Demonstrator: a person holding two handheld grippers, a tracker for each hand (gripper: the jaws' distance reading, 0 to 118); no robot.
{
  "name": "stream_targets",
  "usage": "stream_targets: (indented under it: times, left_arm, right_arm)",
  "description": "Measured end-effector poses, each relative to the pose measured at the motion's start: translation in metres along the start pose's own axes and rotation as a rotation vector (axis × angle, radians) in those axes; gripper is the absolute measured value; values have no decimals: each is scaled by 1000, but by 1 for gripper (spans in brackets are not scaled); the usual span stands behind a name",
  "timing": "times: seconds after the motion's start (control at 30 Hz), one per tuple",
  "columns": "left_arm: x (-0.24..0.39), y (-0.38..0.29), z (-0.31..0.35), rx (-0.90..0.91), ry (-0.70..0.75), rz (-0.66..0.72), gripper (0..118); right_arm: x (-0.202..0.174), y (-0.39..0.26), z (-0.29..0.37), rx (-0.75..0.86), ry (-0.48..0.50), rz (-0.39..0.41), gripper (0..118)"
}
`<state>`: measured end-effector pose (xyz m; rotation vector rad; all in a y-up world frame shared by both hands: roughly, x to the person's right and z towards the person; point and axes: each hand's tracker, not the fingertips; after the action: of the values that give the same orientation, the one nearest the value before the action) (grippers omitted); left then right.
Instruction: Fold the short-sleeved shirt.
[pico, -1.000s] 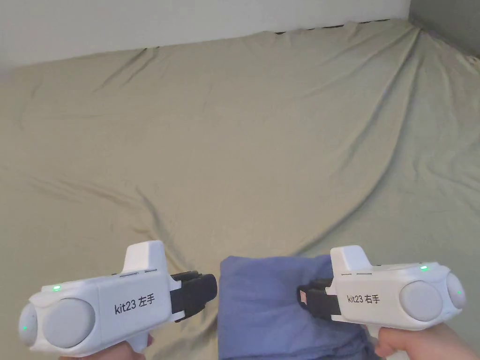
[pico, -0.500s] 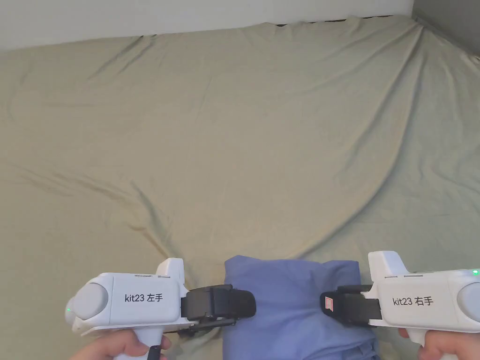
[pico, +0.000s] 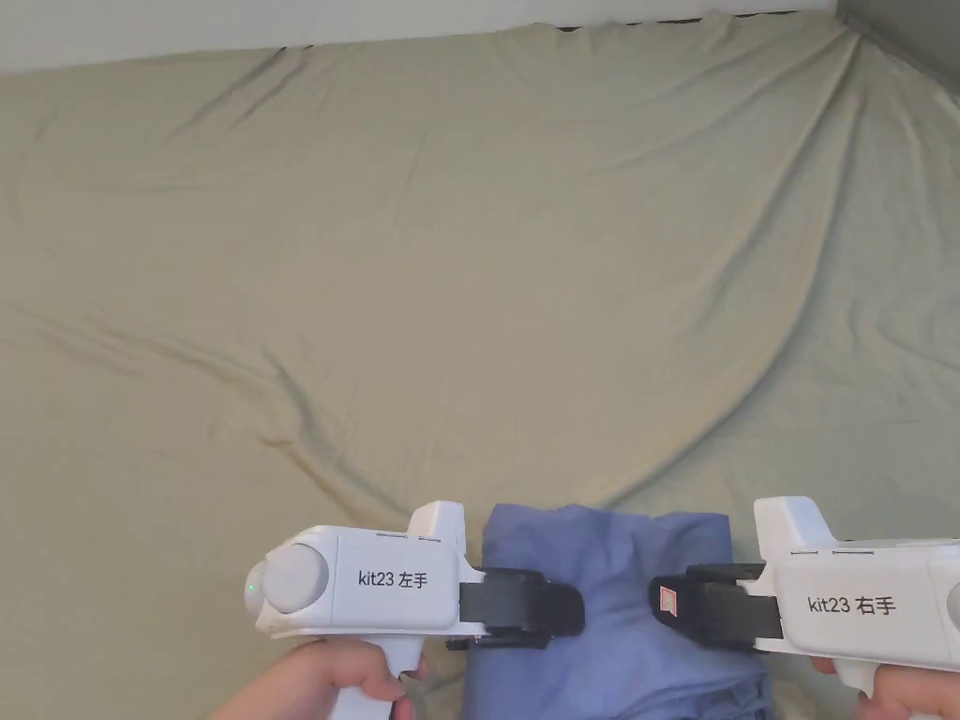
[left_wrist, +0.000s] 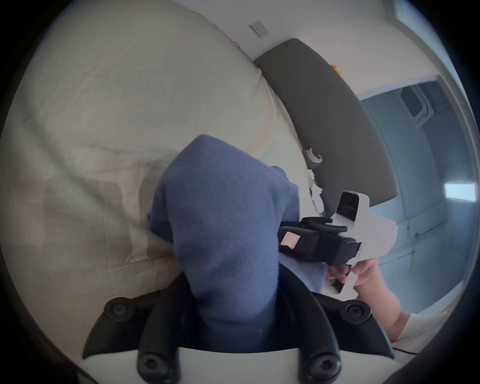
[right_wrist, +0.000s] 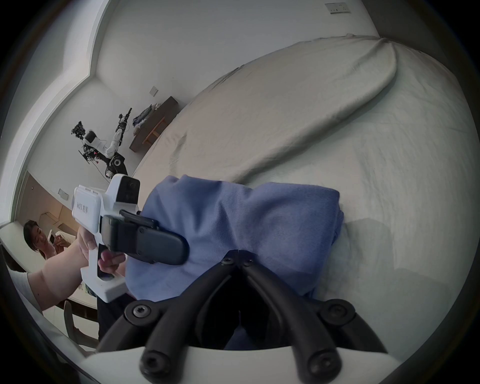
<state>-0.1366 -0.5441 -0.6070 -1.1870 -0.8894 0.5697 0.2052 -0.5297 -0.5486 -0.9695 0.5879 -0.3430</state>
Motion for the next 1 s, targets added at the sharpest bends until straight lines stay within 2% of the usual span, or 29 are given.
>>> stream_targets:
  times: [0.07, 0.13, 0.23, 0.33, 0.47, 0.6, 0.73, 0.8, 1.0]
  left_arm:
    - [5, 3, 9, 0, 18, -20, 24]
    - [16, 3, 19, -12, 80, -110, 24]
    - [24, 10, 50, -32, 118, -98, 24]
    - [26, 19, 106, -50, 298, -201, 24]
    - [5, 34, 191, -83, 560, -227, 24]
    - [-36, 46, 270, -117, 887, -249, 23]
    - [-93, 56, 329, -145, 1155, -158, 23]
    - [-117, 57, 349, -167, 1238, -101, 23]
    - [-155, 53, 379, -120, 1265, 8, 23]
  right_arm:
    - [-6, 0, 5, 16, -1, 15, 0]
    - [-13, 1, 11, 26, -13, 18, 0]
    - [-26, 6, 27, 57, -9, 22, 0]
    - [-43, 13, 47, 103, 7, 82, 0]
    - [-66, 19, 66, 135, 30, 139, 0]
    - [-89, 22, 72, 149, 19, 202, 0]
    - [-84, 23, 67, 129, 2, 238, 0]
    - [-84, 24, 65, 120, -9, 235, 0]
    - [-76, 24, 64, 118, -39, 221, 0]
